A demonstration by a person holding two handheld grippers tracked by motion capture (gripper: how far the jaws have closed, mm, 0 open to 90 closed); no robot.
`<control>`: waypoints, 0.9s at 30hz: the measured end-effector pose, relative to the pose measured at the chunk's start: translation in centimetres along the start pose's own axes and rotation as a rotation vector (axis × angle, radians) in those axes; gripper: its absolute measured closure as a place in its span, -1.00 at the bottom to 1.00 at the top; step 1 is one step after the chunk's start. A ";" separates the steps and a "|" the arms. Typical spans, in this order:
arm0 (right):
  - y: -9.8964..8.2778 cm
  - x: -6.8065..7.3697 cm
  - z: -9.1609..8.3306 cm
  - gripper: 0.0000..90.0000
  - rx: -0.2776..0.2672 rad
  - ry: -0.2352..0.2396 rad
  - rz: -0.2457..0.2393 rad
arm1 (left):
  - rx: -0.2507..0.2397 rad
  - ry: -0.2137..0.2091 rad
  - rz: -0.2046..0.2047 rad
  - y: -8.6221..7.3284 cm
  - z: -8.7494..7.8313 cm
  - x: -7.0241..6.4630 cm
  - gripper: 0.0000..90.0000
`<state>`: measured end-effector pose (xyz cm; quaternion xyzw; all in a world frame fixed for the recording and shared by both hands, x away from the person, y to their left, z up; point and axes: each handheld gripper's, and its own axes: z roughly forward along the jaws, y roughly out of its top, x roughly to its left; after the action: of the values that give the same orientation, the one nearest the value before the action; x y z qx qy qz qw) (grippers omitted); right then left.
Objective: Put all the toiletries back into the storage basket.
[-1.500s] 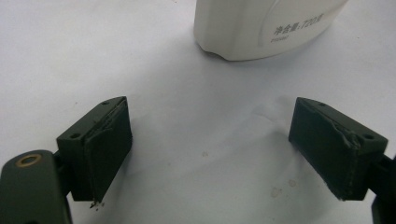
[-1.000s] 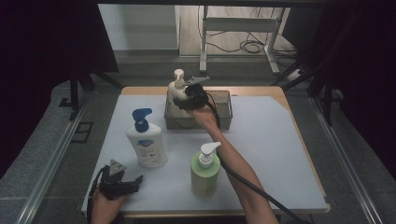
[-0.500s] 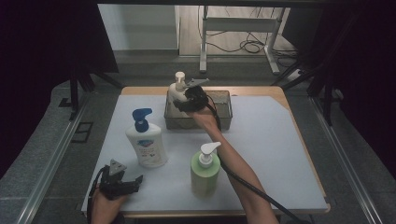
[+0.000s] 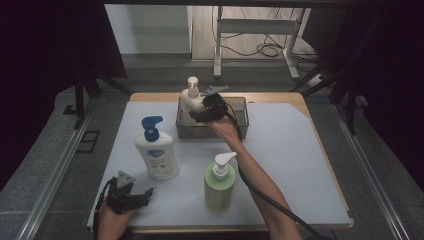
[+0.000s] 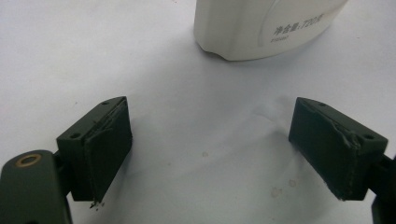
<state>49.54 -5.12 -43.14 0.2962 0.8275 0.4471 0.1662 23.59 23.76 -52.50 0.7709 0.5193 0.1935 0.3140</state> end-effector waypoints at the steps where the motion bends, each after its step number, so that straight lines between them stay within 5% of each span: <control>1: -0.1 -0.1 -0.2 -0.54 0.000 0.005 0.004 | 0.000 0.000 0.000 0.0 0.0 0.0 -0.71; 9: -0.7 0.0 -1.9 -0.44 0.010 0.029 0.005 | 0.000 0.000 0.000 0.0 0.0 0.0 -0.71; 23: -3.1 -1.8 -4.3 0.26 0.064 0.078 0.041 | -0.002 -0.001 -0.001 0.0 0.0 0.0 -0.71; 27: -3.6 -2.4 -4.4 0.61 0.074 0.079 0.048 | -0.002 -0.001 -0.001 0.0 0.0 0.0 -0.71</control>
<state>47.74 -11.01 -43.70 0.3041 0.8421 0.4312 0.1113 23.60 23.77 -52.52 0.7704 0.5195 0.1935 0.3149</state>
